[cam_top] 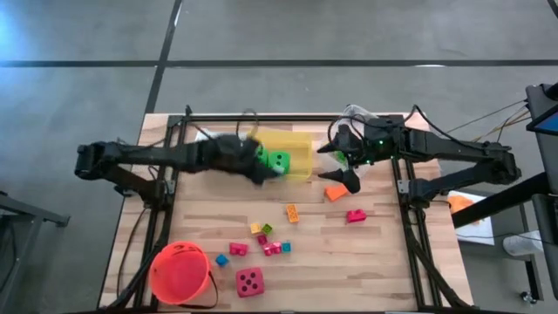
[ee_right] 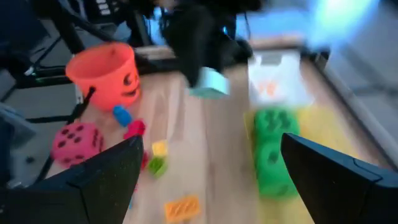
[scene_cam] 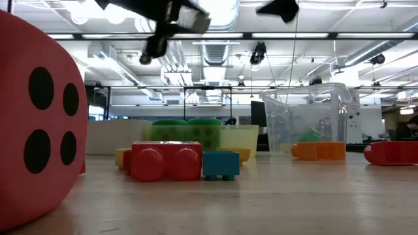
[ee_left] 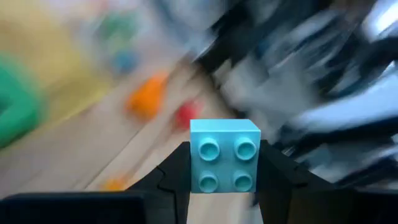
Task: Pick & Place Toys
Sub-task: Put the light blue game piece into the transparent bin
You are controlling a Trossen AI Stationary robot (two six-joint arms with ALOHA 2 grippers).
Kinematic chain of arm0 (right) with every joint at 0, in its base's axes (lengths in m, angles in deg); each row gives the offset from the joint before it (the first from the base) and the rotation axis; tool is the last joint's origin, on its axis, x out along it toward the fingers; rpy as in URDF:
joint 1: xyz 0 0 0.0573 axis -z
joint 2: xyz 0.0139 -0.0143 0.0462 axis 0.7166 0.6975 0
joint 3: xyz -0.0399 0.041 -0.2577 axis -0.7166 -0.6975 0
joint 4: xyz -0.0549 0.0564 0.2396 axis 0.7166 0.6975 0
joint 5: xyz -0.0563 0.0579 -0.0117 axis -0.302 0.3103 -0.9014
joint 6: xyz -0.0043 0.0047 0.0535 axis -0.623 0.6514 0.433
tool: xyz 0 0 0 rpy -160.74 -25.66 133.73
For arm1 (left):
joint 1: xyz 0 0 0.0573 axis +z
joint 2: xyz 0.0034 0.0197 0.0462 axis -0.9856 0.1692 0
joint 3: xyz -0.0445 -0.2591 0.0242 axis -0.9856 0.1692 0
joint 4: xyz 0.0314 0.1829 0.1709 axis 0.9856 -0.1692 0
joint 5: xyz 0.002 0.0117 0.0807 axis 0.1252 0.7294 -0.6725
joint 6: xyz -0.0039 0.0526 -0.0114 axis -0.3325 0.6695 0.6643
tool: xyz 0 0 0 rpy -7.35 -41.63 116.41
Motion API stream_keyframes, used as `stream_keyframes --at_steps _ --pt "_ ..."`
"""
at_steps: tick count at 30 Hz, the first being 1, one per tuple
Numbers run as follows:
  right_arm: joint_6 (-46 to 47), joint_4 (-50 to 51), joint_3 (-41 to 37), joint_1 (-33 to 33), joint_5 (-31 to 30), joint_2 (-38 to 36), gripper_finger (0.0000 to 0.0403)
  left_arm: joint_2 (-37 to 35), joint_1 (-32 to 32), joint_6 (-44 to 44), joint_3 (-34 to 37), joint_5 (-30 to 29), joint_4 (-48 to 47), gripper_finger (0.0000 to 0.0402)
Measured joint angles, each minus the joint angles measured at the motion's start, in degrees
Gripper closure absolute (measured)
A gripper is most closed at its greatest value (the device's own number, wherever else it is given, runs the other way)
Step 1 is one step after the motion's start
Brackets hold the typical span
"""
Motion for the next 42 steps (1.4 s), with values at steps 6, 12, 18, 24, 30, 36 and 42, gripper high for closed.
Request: stream_keyframes --at_steps 6,12,18,24,30,36,42 --pt "-12.47 -0.13 10.1 -6.02 -15.7 4.57 0.0028 2.7 5.22 -9.39 -0.56 5.3 24.46 0.0282" --pt "-18.61 0.13 18.82 -8.15 -22.4 11.19 0.0028 4.61 6.16 -10.19 -3.11 7.06 29.66 0.0282" --pt "-19.58 1.18 23.34 -8.11 -22.64 16.15 0.0028 4.77 6.12 -9.71 -4.13 7.39 31.24 0.0282" --pt "-20.59 0.99 25.66 -8.16 -25.89 18.89 0.0042 4.77 5.98 -9.72 -4.11 7.8 32.03 0.0282" --pt "-21.97 0.88 26.27 -8.23 -26.05 18.97 0.0128 4.77 5.38 -9.76 -4.15 7.78 33.77 0.0282" --pt "-23.33 -0.4 26.3 -8.21 -26.11 19.04 0.0209 4.77 5.35 -9.76 -4.46 7.48 34.18 0.0282" --pt "-23.99 -0.41 26.31 -8.25 -25.27 19.02 0.0252 5.16 5.05 -10.23 -4.46 7.49 34.82 0.0282"
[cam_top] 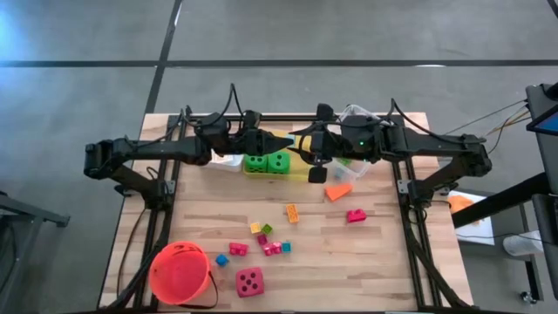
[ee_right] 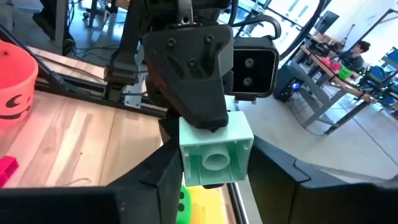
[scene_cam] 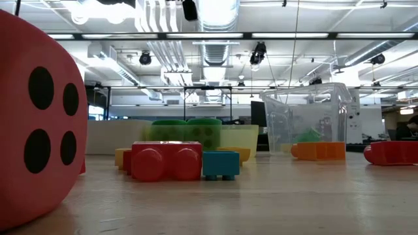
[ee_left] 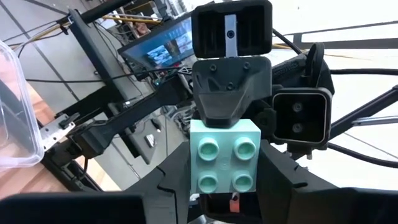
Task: Pick & Place Toys
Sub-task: Put the light blue game piece into the transparent bin
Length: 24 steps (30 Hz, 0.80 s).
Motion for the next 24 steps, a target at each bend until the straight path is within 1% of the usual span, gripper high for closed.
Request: stream_keyframes --at_steps 6,11,12,14,19,21,24 --pt "0.47 -0.17 0.0 0.02 -0.09 -0.02 0.0276 0.28 -0.07 -0.4 0.0 0.07 0.32 0.0282" --pt "1.31 -0.37 0.0 0.0 -0.07 -0.02 0.0277 0.28 -0.11 -0.5 0.0 0.27 0.35 0.0281" --pt "1.77 -0.37 0.0 0.02 -0.07 -0.02 0.0277 0.26 -0.11 -0.78 0.0 0.27 0.35 0.0272" --pt "2.97 -0.46 0.0 0.0 0.14 -0.02 0.0277 0.26 -0.13 -1.15 -0.02 0.25 0.43 0.0235" --pt "5.09 -1.03 0.0 0.02 1.73 0.0 0.0277 0.35 -0.33 -0.91 -0.04 0.29 -0.02 0.0119" --pt "5.35 -0.86 0.0 0.02 1.89 0.0 0.0277 0.35 -0.33 -1.05 -0.04 0.29 0.1 0.0082" --pt "5.52 -0.79 0.0 0.02 1.86 -0.01 0.0277 0.35 -0.33 -1.27 -0.04 0.28 0.07 0.0042"
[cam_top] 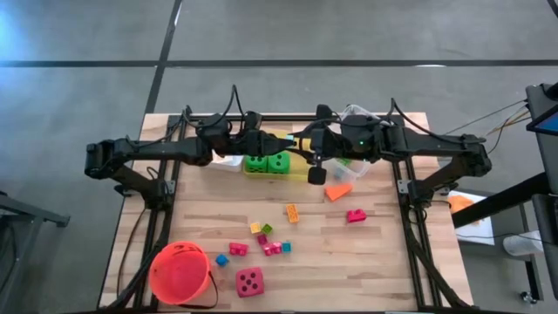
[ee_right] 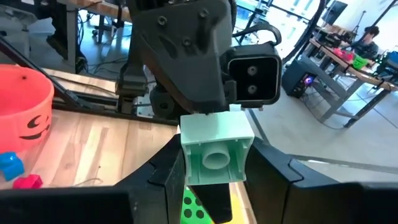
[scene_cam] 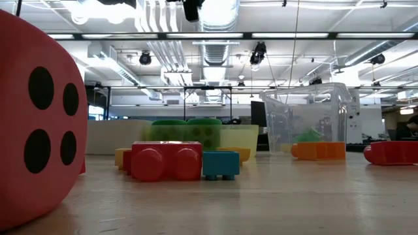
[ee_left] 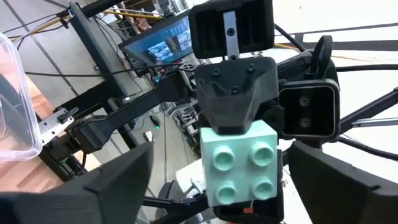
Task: Pick & Place Toys
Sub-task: Put the light blue game piece into the transparent bin
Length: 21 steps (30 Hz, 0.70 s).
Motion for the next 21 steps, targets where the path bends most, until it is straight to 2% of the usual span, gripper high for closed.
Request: stream_keyframes --at_steps 5,11,16,21 --pt "4.83 1.43 0.0 0.36 -0.02 -0.97 0.0278 -0.33 0.0 -0.15 0.0 1.18 0.02 0.0007" --pt "10.57 4.28 0.0 2.03 -0.22 -4.76 0.0278 -2.5 0.38 -0.1 0.0 1.29 -0.95 0.0016" --pt "19.45 11.35 -0.07 5.54 -0.06 -8.31 0.0278 -5.88 0.66 3.56 0.0 1.23 -13.36 0.0032" --pt "31.01 25.37 -0.07 12.18 4.09 -10.29 0.0278 -9.4 0.66 6.97 0.0 0.79 -26.32 0.0038"
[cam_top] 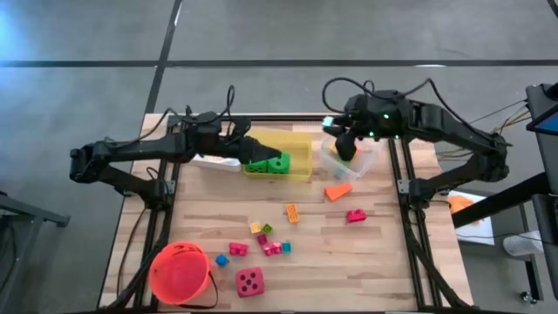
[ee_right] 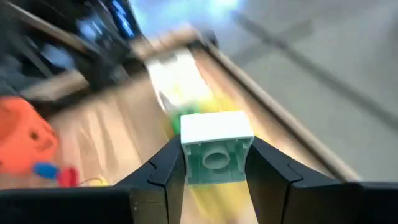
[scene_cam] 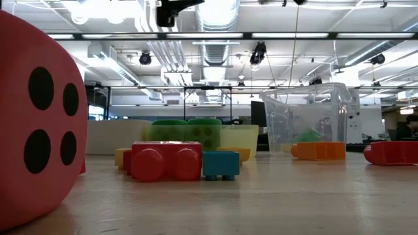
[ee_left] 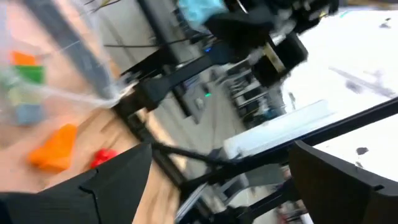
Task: Pick & Place Toys
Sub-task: Put the light blue game piece into the transparent bin
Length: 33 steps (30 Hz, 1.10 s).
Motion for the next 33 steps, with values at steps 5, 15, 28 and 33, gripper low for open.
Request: stream_keyframes --at_steps 5,15,28,33 --pt "3.22 13.12 -1.42 7.53 3.01 0.97 0.0278 -2.65 -0.02 2.16 0.0 -0.2 -6.36 0.0038" --pt "-1.64 13.06 -16.29 23.14 17.15 1.85 0.0278 -4.22 -1.01 3.9 0.02 -0.2 -9.76 0.0038" --pt "-10.6 10.63 -24.44 29.51 21.4 11.34 0.0278 -4.22 -1.14 3.92 0.02 -0.2 -9.83 0.0038" --pt "-12.07 7.35 -26.76 29.7 21.31 13.82 0.0278 -4.22 -1.4 3.92 0.04 -0.2 -10.05 0.0038"
